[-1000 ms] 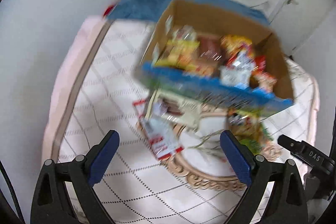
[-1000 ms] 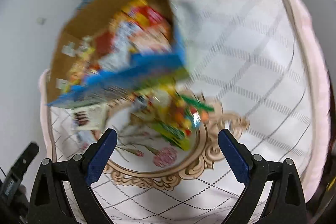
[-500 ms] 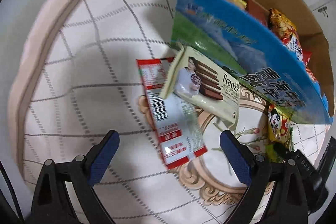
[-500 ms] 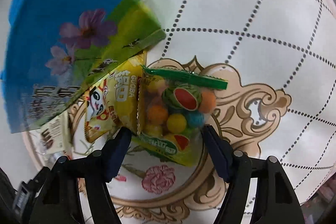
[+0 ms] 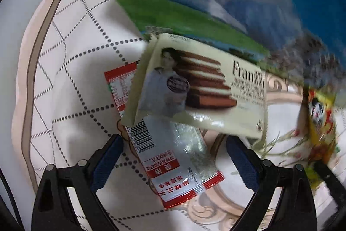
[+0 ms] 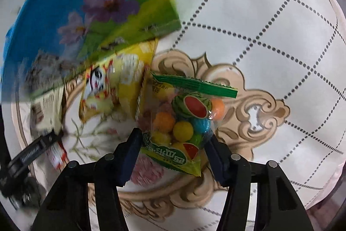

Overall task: Organize snacks
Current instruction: 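Grasp the red-and-white striped packet with the left tool while the right tool grasps the watermelon candy bag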

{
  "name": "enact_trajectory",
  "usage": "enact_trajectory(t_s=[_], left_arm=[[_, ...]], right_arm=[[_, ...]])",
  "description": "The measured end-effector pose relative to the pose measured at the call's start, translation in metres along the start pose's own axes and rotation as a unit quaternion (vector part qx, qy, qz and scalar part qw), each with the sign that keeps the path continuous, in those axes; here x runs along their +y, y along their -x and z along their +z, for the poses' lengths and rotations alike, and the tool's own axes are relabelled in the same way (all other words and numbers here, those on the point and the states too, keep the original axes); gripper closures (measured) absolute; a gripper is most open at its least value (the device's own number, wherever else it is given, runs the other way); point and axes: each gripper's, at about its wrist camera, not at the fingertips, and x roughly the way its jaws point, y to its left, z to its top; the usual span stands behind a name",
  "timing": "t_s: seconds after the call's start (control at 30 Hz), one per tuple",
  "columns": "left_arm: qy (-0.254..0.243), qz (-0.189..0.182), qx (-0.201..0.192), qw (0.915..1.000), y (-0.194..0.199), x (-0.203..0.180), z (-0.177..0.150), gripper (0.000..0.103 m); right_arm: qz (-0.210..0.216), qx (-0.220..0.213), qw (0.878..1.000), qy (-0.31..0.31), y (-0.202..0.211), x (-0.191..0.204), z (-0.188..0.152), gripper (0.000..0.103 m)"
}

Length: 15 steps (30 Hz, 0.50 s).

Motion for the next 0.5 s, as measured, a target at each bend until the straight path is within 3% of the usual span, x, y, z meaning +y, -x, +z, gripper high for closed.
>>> enact_trajectory(t_s=[0.23,0.5], left_arm=[[-0.034,0.012,-0.026,0.9990,0.017,0.001,-0.028,0.044],[-0.042,-0.010,-0.030,0.9986,0.042,0.004,-0.078,0.047]], right_arm=[[-0.005,0.019,0.999,0.051,0.004,0.004,-0.023,0.043],[0.012,0.031,0.995,0.096,0.012,0.019,-0.069,0.043]])
